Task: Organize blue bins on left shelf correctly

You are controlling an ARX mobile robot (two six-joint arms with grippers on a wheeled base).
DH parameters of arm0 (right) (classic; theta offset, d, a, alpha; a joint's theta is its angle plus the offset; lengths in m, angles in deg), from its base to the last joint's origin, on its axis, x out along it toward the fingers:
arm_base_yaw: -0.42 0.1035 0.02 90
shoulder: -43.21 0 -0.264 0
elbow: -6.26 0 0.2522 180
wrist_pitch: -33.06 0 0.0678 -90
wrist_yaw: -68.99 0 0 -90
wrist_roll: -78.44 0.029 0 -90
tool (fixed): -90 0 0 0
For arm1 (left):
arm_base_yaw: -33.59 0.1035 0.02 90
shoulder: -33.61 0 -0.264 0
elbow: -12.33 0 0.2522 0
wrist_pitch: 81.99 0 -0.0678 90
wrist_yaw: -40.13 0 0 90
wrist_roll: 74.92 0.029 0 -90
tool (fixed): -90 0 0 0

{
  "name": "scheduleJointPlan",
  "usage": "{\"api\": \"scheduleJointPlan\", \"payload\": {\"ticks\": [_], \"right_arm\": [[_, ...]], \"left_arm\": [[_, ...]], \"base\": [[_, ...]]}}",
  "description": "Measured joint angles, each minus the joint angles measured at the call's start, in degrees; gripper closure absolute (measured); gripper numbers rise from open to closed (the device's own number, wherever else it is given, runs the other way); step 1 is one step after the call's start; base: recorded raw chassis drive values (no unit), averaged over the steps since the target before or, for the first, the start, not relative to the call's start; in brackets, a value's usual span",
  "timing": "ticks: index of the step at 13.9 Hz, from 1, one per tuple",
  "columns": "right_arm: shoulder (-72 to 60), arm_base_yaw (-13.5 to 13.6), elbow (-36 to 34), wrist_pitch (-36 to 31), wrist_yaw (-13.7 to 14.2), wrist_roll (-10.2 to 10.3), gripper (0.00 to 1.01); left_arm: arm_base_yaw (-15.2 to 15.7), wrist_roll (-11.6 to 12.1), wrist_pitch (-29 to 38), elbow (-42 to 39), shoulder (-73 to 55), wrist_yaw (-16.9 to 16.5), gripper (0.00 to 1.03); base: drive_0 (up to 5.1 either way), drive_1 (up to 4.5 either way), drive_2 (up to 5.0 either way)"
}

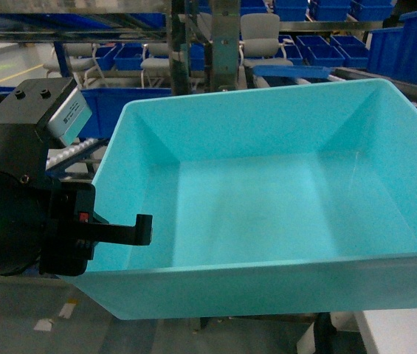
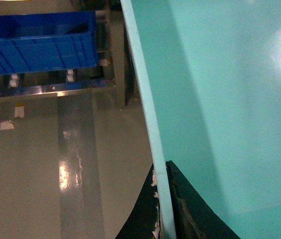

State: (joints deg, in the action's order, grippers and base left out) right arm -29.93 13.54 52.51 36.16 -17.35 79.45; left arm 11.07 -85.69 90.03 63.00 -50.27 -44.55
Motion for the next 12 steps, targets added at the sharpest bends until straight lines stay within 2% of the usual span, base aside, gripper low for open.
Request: {"api": "scheduleJointPlan", "payload": {"ticks": [12], "right_arm": [[0.0, 0.0, 0.0, -0.1, 0.0, 0.0, 0.99]], "left_arm": [[0.0, 0.0, 0.3, 0.0, 0.0, 0.0, 1.01]], "base": [[-4.6, 3.98, 0.6]]}}
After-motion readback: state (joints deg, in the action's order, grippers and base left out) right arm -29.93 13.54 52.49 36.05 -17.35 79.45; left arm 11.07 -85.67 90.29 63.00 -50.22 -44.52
